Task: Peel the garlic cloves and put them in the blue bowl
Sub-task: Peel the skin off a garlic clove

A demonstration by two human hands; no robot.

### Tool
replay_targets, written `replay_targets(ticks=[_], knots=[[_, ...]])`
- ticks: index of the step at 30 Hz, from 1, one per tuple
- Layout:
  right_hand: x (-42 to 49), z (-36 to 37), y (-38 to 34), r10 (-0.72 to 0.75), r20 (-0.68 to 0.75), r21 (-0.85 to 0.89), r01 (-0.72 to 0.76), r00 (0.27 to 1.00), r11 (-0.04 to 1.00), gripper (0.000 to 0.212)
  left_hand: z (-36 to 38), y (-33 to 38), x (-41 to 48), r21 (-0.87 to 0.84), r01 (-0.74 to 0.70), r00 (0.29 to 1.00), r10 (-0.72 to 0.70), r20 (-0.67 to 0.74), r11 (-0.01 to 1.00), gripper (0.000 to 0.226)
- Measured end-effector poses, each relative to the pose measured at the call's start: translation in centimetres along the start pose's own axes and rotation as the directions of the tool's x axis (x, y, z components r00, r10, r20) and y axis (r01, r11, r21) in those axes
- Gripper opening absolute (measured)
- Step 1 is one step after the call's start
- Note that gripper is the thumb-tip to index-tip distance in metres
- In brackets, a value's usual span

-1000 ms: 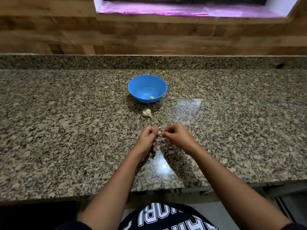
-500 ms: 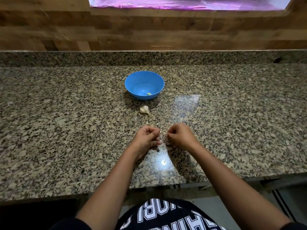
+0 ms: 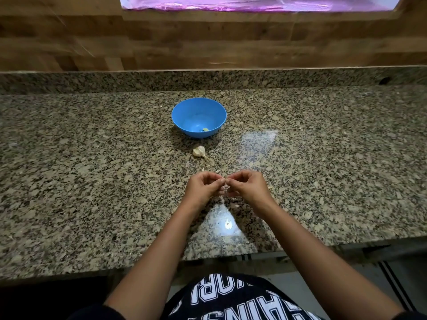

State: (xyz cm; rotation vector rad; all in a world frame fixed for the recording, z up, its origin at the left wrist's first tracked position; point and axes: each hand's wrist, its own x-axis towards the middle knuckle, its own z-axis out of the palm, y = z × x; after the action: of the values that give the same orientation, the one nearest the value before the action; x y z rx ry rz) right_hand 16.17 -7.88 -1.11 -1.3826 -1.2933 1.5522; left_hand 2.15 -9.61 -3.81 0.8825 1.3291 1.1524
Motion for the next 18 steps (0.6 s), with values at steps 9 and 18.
replay_targets(ticks=[9, 18], knots=[[0.4, -0.9, -0.7, 0.172, 0.12, 0.348, -0.203, 0.978, 0.915, 0.005, 0.0, -0.1, 0.1, 0.117, -0.06, 0.99, 0.044, 0.136, 0.991, 0.007], [0.9, -0.9, -0.2, 0.269, 0.142, 0.458, -0.305, 0.952, 0.835, 0.006, 0.3, 0.1, 0.2, 0.262, -0.075, 0.983, 0.028, 0.18, 0.962, 0.007]])
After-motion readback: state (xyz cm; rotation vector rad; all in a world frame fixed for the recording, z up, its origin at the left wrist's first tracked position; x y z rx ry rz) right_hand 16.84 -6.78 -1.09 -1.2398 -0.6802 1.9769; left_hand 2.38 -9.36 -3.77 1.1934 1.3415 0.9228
